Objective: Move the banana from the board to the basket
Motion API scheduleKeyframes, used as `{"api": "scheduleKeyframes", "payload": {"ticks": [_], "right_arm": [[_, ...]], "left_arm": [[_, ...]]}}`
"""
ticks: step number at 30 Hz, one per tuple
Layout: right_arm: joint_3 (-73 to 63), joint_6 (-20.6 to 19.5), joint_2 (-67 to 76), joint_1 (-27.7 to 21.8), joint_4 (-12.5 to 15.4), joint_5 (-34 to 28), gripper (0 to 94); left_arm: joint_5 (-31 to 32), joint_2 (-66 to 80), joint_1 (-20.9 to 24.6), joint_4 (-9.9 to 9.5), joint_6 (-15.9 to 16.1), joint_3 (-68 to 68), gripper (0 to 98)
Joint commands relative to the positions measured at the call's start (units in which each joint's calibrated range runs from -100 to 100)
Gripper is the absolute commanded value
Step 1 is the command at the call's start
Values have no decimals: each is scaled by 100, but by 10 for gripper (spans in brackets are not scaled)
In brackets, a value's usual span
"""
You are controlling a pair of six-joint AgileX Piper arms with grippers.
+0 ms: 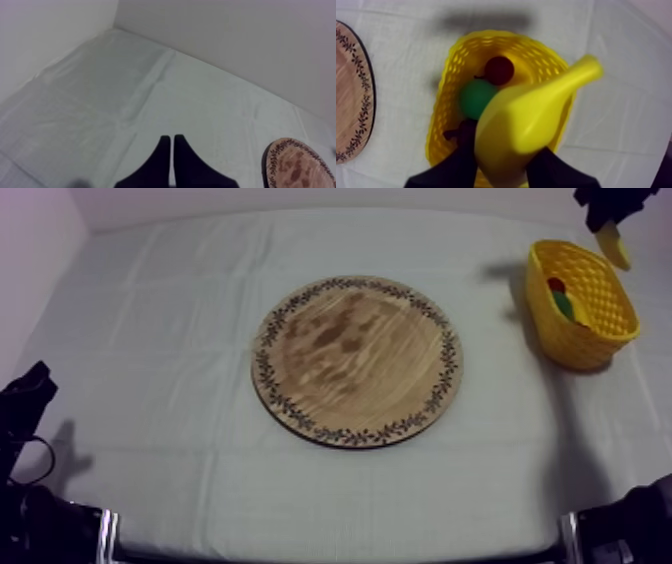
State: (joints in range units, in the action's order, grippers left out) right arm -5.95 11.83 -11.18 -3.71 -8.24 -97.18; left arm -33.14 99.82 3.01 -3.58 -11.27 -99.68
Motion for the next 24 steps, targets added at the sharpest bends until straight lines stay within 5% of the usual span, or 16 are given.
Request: {"api": "scheduleKeyframes", "payload": {"ticks": [1, 20, 24], "right_arm": [[159, -12, -33, 5, 5, 49, 252], [1591, -244, -992, -177, 125, 1060, 248], [1656, -226, -1114, -208, 182, 1139, 327]], "left_arm": [[0, 0, -1, -1, 1, 1, 1], [0, 0, -1, -1, 1, 1, 1], [0, 0, -1, -1, 1, 1, 1]]}}
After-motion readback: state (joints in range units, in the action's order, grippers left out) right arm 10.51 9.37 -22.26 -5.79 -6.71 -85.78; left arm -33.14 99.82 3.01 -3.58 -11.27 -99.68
